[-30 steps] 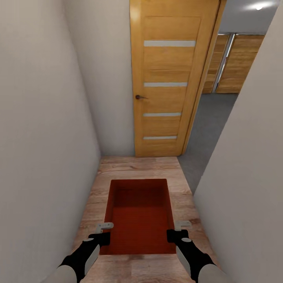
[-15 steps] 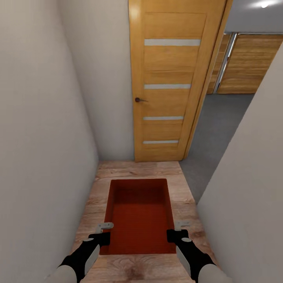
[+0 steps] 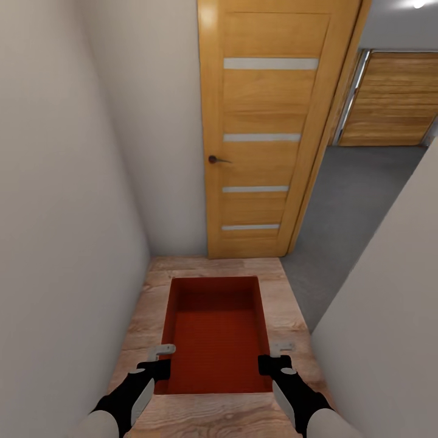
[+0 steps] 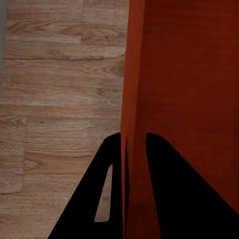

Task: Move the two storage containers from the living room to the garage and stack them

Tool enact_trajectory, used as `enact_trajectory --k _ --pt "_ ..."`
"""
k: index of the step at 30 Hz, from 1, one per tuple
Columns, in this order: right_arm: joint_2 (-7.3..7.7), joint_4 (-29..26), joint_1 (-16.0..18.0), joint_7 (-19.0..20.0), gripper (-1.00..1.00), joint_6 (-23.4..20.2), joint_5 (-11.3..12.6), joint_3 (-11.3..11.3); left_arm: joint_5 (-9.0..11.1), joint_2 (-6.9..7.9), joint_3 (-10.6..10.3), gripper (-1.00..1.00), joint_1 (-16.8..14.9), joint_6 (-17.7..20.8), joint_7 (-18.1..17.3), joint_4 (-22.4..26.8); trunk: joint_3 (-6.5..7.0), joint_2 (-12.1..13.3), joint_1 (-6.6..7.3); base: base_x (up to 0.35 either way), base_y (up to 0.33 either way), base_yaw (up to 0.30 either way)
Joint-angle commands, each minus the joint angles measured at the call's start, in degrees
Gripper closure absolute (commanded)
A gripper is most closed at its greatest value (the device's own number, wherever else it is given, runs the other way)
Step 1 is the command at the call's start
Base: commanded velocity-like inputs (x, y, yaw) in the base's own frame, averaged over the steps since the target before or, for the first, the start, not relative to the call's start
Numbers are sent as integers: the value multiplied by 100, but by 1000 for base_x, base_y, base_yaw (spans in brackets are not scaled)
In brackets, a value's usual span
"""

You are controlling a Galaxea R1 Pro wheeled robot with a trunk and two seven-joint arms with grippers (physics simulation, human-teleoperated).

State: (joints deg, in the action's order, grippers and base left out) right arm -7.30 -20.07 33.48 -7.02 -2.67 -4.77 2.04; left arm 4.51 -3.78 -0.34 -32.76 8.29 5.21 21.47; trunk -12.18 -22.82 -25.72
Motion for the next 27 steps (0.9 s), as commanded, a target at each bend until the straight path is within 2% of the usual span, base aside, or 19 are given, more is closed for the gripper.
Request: enact_trajectory --k 1,19,27 --pt "268 -375 9 -514 100 -27 -77 244 -222 9 -98 100 7 34 50 15 -11 -10 -6 338 0 0" --pt "271 -375 9 -513 100 -40 -77 244 -217 9 -98 100 7 33 50 26 -11 -10 -6 332 0 0" --pt "273 -375 9 -515 100 -41 -77 244 -214 9 -98 100 7 34 53 33 -11 -10 -6 67 0 0"
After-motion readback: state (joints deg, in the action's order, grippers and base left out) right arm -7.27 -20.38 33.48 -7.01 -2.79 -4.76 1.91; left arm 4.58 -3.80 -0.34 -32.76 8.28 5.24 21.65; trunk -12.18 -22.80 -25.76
